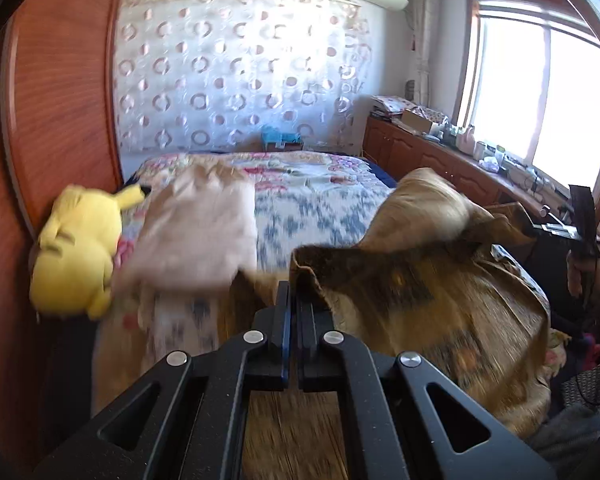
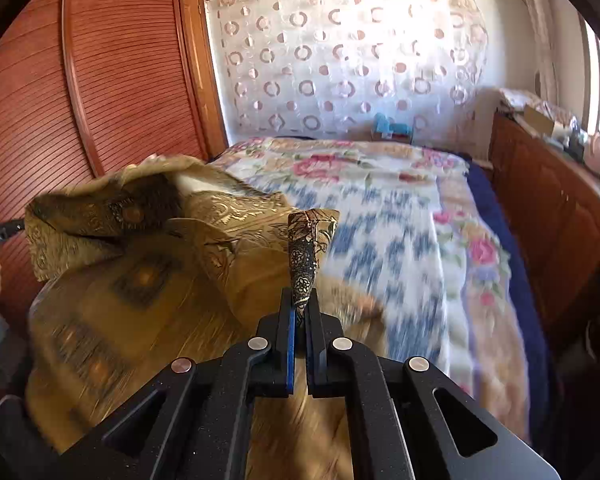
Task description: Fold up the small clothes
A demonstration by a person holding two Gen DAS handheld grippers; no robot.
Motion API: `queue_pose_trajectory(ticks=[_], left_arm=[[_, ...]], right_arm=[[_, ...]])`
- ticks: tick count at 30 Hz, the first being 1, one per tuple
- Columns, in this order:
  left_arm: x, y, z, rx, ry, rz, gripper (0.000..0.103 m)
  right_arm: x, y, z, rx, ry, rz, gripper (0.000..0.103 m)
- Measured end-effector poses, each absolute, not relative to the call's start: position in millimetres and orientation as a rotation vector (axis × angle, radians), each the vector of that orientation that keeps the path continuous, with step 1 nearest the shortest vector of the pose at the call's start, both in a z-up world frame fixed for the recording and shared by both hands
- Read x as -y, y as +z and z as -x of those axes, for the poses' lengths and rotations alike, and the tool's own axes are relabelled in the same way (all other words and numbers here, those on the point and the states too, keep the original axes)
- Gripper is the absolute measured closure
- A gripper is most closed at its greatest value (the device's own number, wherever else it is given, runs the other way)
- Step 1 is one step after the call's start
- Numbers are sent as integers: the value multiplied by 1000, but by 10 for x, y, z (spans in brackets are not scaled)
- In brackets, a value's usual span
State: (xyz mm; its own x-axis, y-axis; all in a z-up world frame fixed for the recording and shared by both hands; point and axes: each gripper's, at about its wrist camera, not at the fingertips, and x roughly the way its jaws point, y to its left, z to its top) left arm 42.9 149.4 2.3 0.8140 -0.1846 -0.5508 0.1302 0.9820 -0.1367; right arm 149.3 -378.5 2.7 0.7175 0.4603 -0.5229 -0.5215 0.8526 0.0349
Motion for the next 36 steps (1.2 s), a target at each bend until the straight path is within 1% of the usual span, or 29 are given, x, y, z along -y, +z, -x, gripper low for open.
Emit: queue_pose_trajectory(ticks=[4, 8, 16, 21, 28, 29, 30, 33, 34, 35, 36], left_arm=[[-1557, -238, -129, -618, -147, 149, 100], [-1602, -414, 57, -656, -128, 176, 100], [-1733, -289, 390, -600, -97, 214, 100], [-1828, -299, 447, -605, -77, 217, 100], [-1847, -530, 359, -667, -45, 213, 100], [-1838, -536, 360, -673, -49, 211, 100], [-1836, -535, 359, -676, -51, 210, 100], [-1840, -497, 367, -672, -65, 211, 99], [-1838, -471, 376, -666, -65, 209, 91], [-1840, -450, 384, -658, -64, 206, 80], [-1838, -425, 392, -647, -64, 202, 75]], right_arm=[[4038, -142, -1031, -569, 547, 91, 100], [4178, -270, -808, -626, 534, 92, 100], [4295, -189, -491, -641, 522, 105, 100], [4217, -105, -321, -653, 538, 119, 100], [4246, -413, -384, -768, 506, 99, 100], [4257, -431, -396, -776, 506, 90, 99], [4243, -427, -396, -779, 504, 98, 95], [4204, -375, -381, -770, 490, 130, 88], [4208, -340, -373, -765, 491, 130, 87], [4209, -300, -363, -758, 484, 135, 83], [4217, -262, -333, -749, 478, 139, 80]])
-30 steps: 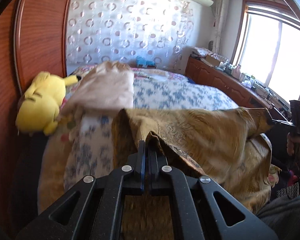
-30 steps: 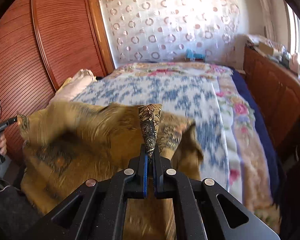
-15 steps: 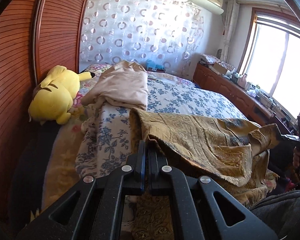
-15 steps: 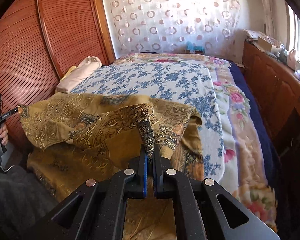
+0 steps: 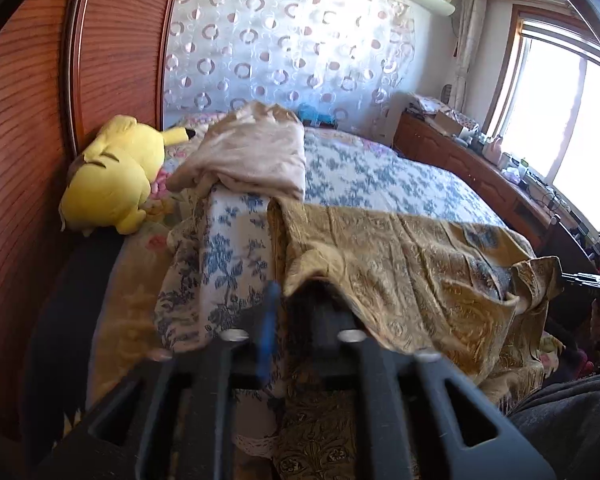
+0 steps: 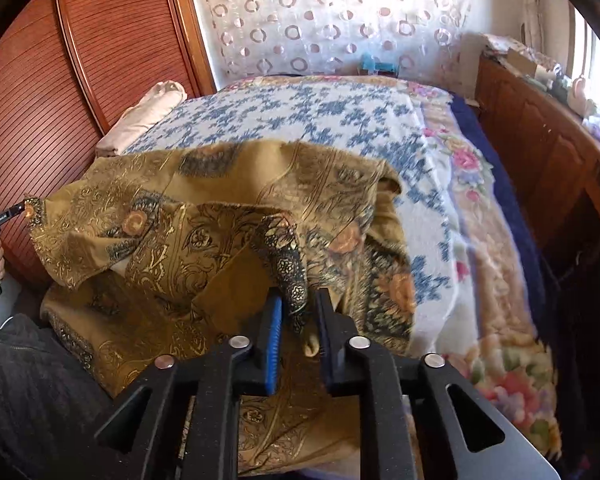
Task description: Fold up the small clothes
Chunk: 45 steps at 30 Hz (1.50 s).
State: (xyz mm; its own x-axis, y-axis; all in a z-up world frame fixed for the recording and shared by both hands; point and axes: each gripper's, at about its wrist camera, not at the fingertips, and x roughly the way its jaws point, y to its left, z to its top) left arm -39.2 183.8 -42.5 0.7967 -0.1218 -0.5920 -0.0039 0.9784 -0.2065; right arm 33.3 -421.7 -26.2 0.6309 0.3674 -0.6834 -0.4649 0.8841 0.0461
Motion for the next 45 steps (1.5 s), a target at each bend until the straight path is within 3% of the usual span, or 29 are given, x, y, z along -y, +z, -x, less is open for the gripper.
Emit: queue_pose_trajectory(ticks=[1, 4, 5, 7, 22, 45], left_arm=[[-1835, -388, 401, -636, -65, 196, 66], [-1804, -306, 394, -624, -70, 177, 53], [-1796, -291, 389, -618, -66, 169, 39], [-1771, -248, 375, -604, -64, 144, 24], [-1662, 97, 150, -537, -51, 96, 23], [-919, -544, -1322, -766, -187, 33, 23]], right_arm=[[4216, -228, -311, -737, 475, 143, 80], [4264, -108, -248, -698, 464, 137, 73], [4282, -74, -236, -688, 455, 135, 69], [4318, -4, -206, -667, 440, 131, 64], [4118, -81, -663, -618, 392, 82, 59], [4104, -264, -1167, -698, 338, -1, 58]])
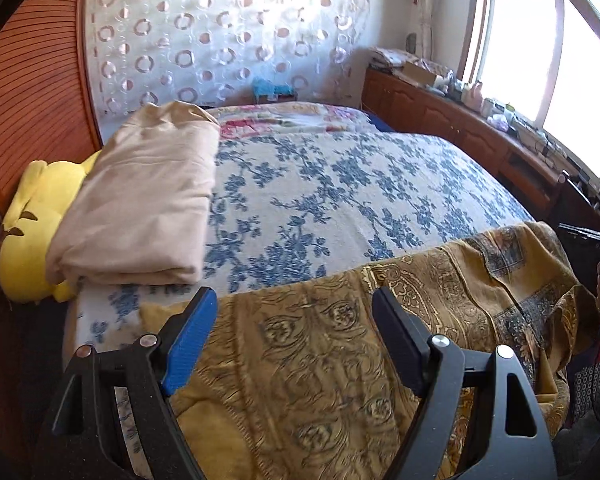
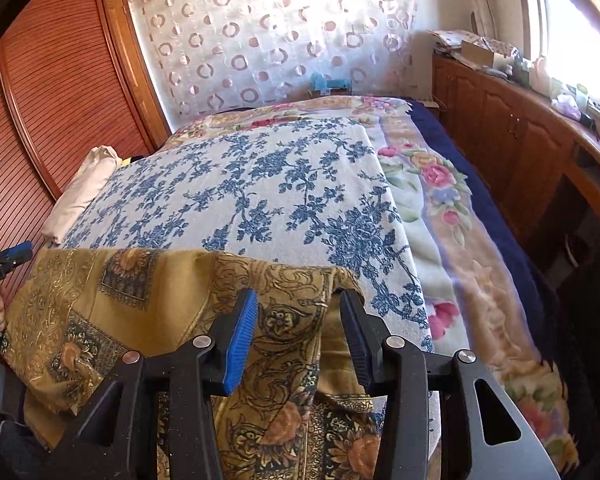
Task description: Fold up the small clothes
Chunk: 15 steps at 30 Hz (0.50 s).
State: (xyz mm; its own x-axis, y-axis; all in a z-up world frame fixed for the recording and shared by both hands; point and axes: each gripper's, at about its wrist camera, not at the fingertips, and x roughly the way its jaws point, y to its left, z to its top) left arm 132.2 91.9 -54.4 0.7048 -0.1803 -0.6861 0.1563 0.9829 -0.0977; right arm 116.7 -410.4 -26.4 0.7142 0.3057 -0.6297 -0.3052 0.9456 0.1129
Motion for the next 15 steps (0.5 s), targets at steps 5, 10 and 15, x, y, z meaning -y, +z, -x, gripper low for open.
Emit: queue_pose_trajectory(ticks=[5, 10, 15], left_arm=[[-807, -708, -1446, -817, -196, 2, 23], [-785, -875, -1516, -874, -194, -13, 23], [-752, -913, -1510, -889, -191, -30, 21]], right_arm=[[4089, -291, -1196, -709, 339, 0, 58], [4084, -331, -1239, -721, 342, 2, 58], [4069, -365, -1278, -731, 347, 6, 58]])
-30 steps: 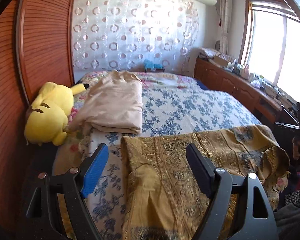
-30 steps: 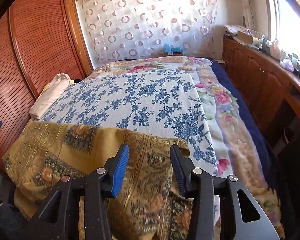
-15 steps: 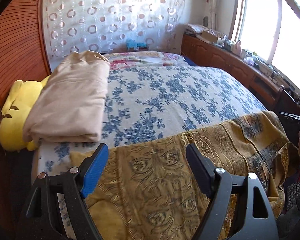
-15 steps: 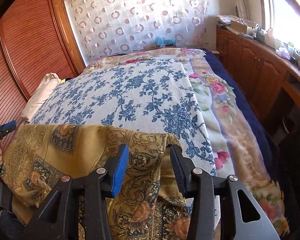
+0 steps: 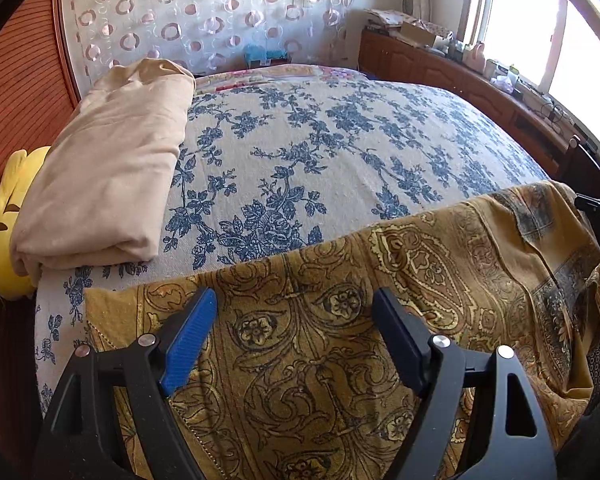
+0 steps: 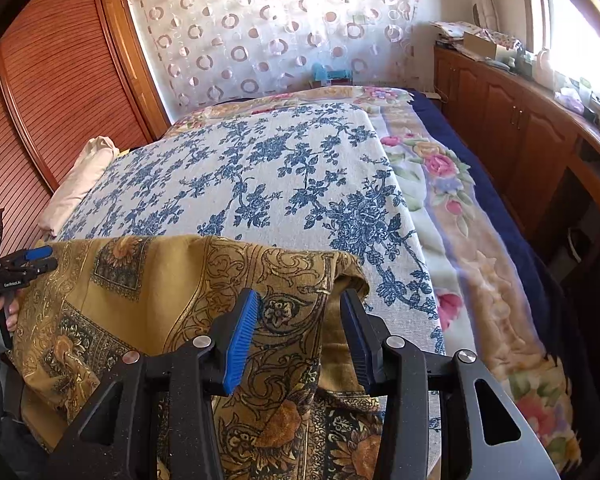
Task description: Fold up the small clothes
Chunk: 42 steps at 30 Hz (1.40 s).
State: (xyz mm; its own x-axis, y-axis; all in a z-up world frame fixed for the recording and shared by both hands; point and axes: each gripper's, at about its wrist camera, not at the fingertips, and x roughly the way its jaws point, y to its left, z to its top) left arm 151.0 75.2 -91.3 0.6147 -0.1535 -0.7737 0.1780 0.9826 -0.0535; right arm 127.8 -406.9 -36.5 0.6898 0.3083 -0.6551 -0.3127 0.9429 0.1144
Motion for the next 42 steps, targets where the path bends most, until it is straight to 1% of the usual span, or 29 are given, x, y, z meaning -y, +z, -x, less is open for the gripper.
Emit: queue_pose_trajectory(ticks=[2, 5, 7, 22, 23, 24, 27, 30, 32, 34, 37, 38, 39, 40, 41, 42], left_arm=[[-691, -922, -1508, -895, -189, -62, 17], [-652, -934, -1501, -897, -183, -81, 15], [-655, -937, -1504, -903, -199, -79, 11], [-644, -945, -1517, -902, -198, -85, 11], [-646, -945, -1518, -902, -198, -84, 11], [-643, -945, -1512, -902, -199, -84, 11], [-649, -944, -1520, -902, -199, -84, 11], [-651, -943, -1514, -903, -200, -83, 11], [-651, -942, -1508, -903, -200, -83, 10], [-651, -942, -1507, -903, -200, -83, 10], [-646, -940, -1505, -903, -200, -83, 10], [-649, -941, -1506, -903, -200, -83, 10], [-649, -941, -1506, -903, -201, -82, 10], [-648, -942, -1506, -903, -201, -83, 10], [-650, -941, -1507, -903, -201, -82, 10], [-649, -942, -1507, -903, -201, -82, 10]], right_arm=[[4066, -374, -1290, -735, 349, 9, 58], [4065, -377, -1318, -740, 351, 11, 58], [4076, -379, -1344, -744, 353, 8, 58], [4147, -431, -1647, -806, 383, -98, 59], [4132, -427, -1647, -802, 387, -91, 74], [4116, -419, -1643, -797, 400, -82, 93], [4081, -314, -1538, -729, 401, -41, 97], [4134, -118, -1324, -618, 360, -22, 99], [4204, -59, -1264, -596, 354, -49, 99], [4211, -79, -1278, -614, 349, -43, 99], [4182, -215, -1391, -702, 342, -40, 98], [4191, -255, -1407, -711, 325, -38, 97], [4192, -252, -1422, -706, 320, -37, 92], [4191, -251, -1405, -696, 319, -32, 91], [4189, -242, -1372, -681, 311, -22, 86], [4181, -229, -1342, -667, 295, -6, 80]])
